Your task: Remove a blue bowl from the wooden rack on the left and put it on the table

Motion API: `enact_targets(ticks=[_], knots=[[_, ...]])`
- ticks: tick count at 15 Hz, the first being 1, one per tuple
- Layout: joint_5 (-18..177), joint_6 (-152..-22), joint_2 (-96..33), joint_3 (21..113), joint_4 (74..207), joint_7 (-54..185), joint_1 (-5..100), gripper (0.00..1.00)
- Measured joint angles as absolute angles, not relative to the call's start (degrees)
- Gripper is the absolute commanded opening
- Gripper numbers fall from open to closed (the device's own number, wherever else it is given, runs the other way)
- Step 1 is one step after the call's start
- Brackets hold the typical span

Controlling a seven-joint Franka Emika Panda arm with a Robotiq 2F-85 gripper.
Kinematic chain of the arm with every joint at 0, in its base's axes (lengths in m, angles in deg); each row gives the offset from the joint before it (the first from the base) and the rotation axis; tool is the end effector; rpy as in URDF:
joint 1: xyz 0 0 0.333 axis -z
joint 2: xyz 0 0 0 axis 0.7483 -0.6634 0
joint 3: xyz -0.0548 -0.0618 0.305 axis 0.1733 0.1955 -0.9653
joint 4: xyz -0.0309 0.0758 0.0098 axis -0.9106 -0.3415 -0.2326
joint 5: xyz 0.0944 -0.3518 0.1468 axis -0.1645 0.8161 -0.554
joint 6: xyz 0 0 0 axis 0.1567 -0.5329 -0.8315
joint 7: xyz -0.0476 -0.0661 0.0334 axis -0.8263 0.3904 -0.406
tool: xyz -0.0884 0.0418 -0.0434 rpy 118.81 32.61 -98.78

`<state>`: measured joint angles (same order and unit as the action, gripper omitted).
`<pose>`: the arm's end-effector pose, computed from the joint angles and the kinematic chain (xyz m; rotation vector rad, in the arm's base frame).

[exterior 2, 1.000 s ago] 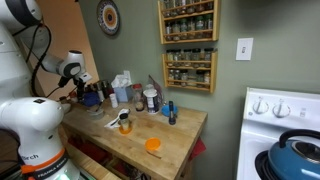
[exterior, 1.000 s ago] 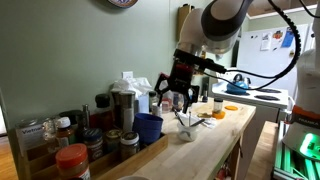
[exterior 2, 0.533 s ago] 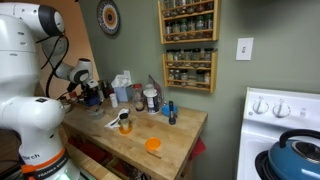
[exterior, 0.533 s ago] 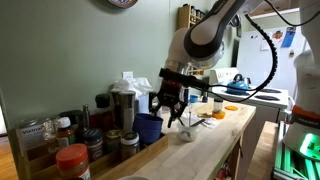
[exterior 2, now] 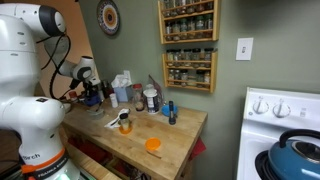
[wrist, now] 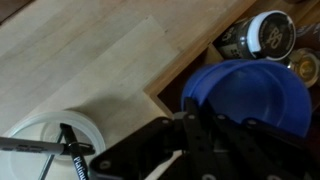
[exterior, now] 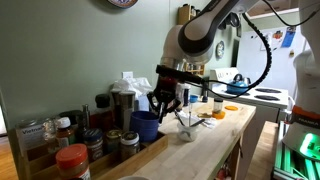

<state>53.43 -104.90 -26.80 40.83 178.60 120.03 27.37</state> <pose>0.4090 0.3681 0.2901 -2.6726 0.8830 0.1714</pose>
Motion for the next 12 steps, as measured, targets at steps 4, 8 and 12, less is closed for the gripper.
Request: enact_targets(ticks=[4,8,12], knots=[[50.52,-100.91,-25.37,40.27,177.48,113.03,27.46,0.01],[44.85,-101.21,-23.88,39.42,176.73,106.37,27.41,0.01],[53.15,-99.54,-19.96,42.15,177.68,110.39,27.45,0.01]])
